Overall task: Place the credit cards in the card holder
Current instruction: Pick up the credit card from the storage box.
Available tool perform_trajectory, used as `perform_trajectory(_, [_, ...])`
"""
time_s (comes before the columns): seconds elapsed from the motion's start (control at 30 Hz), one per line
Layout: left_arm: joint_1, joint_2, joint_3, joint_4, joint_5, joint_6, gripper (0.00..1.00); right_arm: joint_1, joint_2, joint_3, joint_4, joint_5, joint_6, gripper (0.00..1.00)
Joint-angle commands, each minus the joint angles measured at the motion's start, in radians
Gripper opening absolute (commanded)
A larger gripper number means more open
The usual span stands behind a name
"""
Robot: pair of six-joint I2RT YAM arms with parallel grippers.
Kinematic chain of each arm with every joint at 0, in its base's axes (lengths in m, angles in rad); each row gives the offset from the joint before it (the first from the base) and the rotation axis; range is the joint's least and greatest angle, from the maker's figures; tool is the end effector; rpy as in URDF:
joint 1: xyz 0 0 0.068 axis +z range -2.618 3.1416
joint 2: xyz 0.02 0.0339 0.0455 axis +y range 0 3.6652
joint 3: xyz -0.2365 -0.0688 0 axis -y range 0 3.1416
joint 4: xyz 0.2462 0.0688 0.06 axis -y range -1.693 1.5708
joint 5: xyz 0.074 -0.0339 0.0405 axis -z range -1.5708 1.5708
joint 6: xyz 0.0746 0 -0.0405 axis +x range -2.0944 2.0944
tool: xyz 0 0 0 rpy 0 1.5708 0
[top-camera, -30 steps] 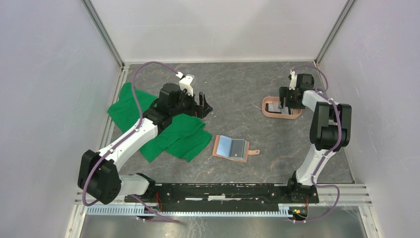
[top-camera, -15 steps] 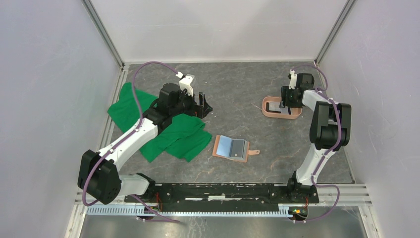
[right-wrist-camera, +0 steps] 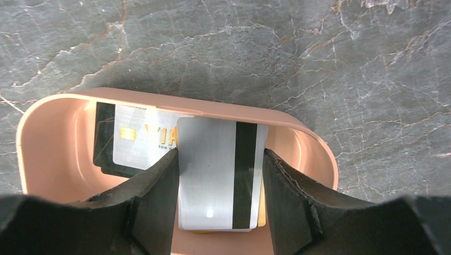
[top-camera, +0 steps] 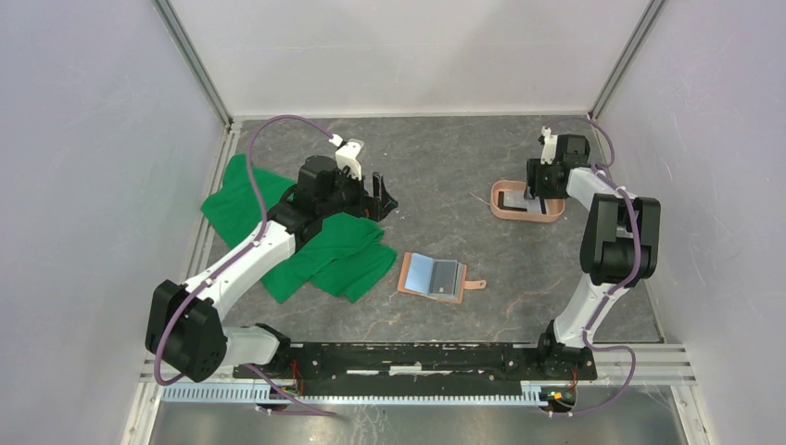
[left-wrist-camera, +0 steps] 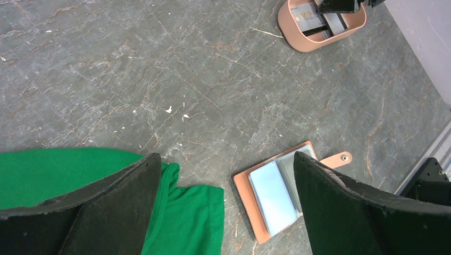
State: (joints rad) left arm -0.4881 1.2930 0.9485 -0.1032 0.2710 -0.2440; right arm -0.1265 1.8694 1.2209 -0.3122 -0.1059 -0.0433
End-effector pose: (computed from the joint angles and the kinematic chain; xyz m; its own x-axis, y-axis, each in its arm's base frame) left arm 0.2897 -0.1764 0.2511 -0.5317 0.0187 -0.8467 0.5529 0.7650 -0.3302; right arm 0.4047 -0.0435 0.1172 -0.8151 0.0603 -0.5762 0.0301 0.9976 0.0618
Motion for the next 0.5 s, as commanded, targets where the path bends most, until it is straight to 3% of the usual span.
perform_trajectory(0.0, [0.006, -0.031, -0.002, 0.02, 0.003, 0.042, 1.0, 0.002, -0.061, 0.0, 0.022, -0.04, -0.016, 0.51])
perform_trajectory(0.47, [0.006, -0.027, -0.003, 0.022, 0.007, 0.042, 1.0, 0.002, -0.095, -0.009, 0.061, -0.123, -0.016, 0.52])
